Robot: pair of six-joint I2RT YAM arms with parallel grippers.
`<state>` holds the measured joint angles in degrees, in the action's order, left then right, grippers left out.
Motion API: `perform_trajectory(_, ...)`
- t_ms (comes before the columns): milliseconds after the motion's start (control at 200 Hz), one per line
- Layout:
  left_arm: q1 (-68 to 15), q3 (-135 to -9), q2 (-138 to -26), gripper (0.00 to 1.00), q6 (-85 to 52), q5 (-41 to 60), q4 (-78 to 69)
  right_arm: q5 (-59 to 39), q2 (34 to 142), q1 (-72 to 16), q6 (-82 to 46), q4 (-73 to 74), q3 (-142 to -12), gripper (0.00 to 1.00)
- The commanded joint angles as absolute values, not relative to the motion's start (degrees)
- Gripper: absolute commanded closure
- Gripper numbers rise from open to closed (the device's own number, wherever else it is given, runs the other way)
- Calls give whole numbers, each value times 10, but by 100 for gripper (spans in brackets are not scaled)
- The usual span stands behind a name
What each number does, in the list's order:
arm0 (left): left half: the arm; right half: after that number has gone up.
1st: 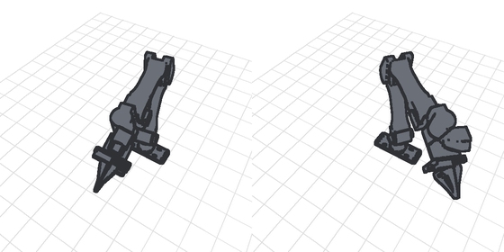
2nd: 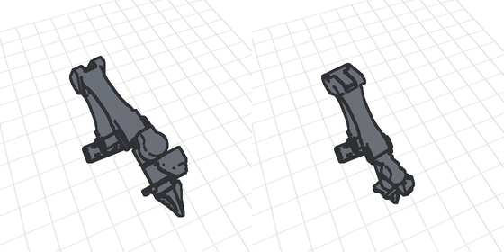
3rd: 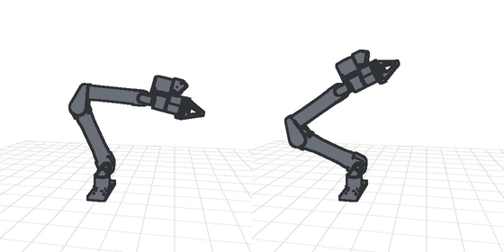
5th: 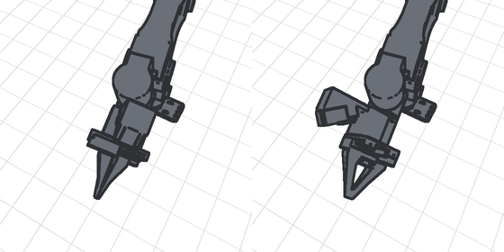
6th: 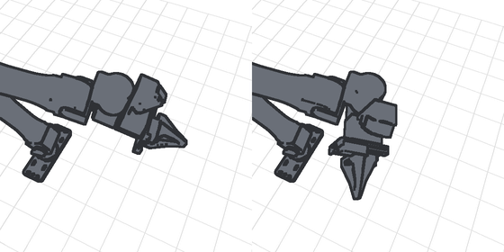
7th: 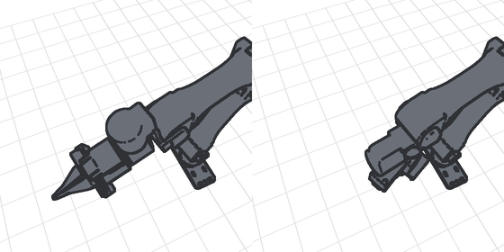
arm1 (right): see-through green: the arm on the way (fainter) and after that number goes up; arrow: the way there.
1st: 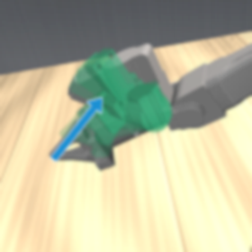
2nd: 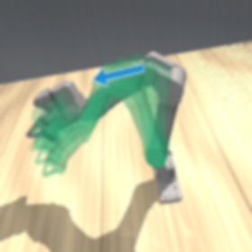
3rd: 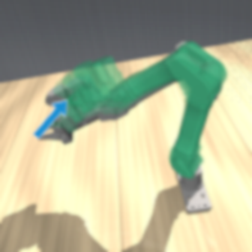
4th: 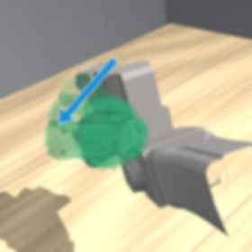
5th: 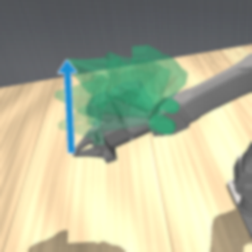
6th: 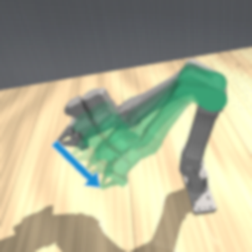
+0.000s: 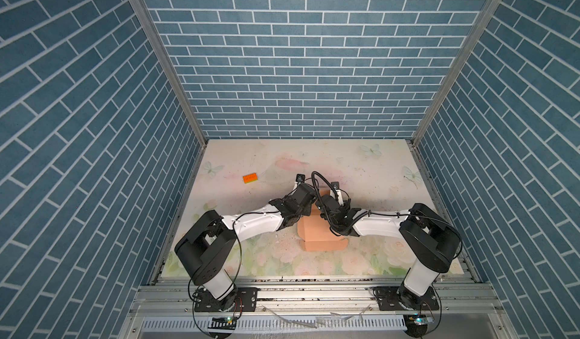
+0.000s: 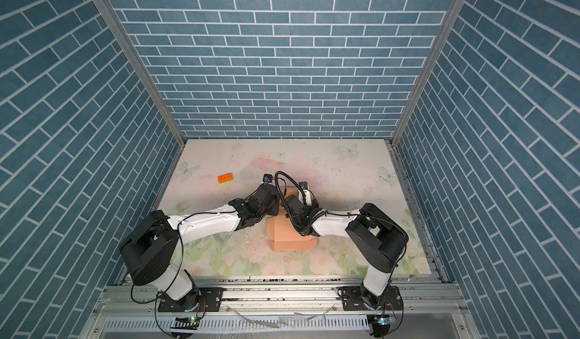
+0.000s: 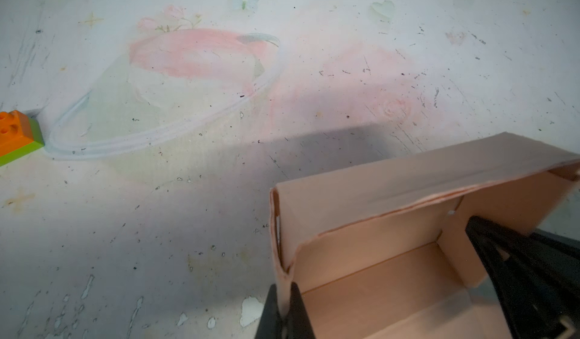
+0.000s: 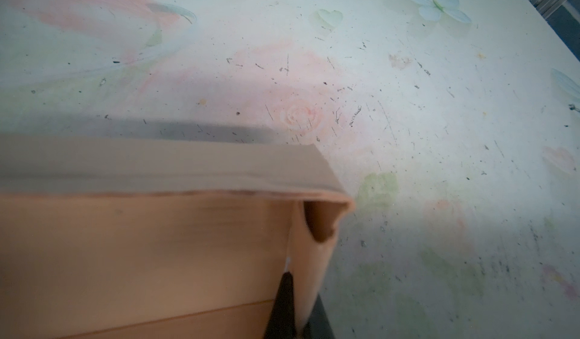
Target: Fold the paper box
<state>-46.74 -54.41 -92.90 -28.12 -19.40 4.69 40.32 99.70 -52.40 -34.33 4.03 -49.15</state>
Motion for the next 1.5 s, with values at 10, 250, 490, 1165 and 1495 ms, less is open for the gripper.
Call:
perform_trajectory(10,-466,-565,-932,100,-286,-202,57,416,1018,-525,-350,40,-498,100)
perform_trajectory(250,-465,-575,-948,95,-290,-196,69,362,984,-523,-346,117,-440,100)
perform_trajectory(490,-458,-565,-936,70,-287,-191,71,323,935,-522,-320,176,-378,100)
perform_trajectory(1165,-402,-441,-873,64,-272,7,-83,307,923,-523,-307,207,-358,100)
perform_trajectory(1495,-403,-421,-880,76,-278,-3,-101,309,914,-523,-307,223,-344,100)
